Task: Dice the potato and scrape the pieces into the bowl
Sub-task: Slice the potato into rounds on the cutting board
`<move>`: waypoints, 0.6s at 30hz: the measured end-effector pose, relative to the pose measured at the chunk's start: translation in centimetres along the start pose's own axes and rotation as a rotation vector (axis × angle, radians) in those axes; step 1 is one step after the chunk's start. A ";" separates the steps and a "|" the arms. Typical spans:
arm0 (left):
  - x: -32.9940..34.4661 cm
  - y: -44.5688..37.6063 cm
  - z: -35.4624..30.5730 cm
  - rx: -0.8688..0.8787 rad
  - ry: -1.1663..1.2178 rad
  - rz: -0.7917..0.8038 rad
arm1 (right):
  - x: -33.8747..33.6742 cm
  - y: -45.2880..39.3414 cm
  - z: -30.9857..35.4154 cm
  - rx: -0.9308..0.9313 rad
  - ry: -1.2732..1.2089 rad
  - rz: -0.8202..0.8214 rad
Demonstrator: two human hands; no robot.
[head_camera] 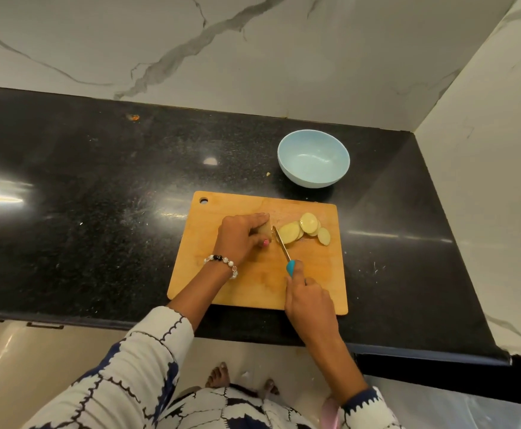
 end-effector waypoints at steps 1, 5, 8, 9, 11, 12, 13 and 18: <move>0.0 0.0 -0.1 0.008 -0.011 0.010 | -0.4 -0.5 -0.1 -0.005 0.020 -0.037; -0.1 0.0 -0.1 0.042 -0.056 0.043 | -1.6 -1.8 -0.8 0.067 0.010 -0.115; 0.0 0.2 0.0 0.041 -0.048 0.025 | -3.0 -2.1 0.0 0.074 -0.155 -0.141; 0.0 0.3 0.1 0.028 -0.036 0.005 | -3.3 -1.9 0.5 0.062 -0.222 -0.136; 0.0 0.5 0.2 0.002 -0.008 -0.040 | -3.6 -1.5 1.7 0.036 -0.313 -0.112; 0.1 0.6 0.3 -0.006 0.005 -0.054 | -3.7 -1.4 2.2 0.023 -0.319 -0.109; 0.1 0.6 0.3 -0.009 0.015 -0.062 | -3.7 -1.4 2.6 0.017 -0.308 -0.112; 0.2 0.5 0.3 -0.013 0.024 -0.067 | -3.0 -1.7 3.4 0.029 -0.196 -0.100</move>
Point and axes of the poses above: each hand's wrist, its own y-axis away from the middle knuckle, its own x-axis out of the palm, z = x × y, the point moved 4 cm from there along -y, towards the middle knuckle, and after that the axes turned 6 degrees about -z, right-handed, at the moved point
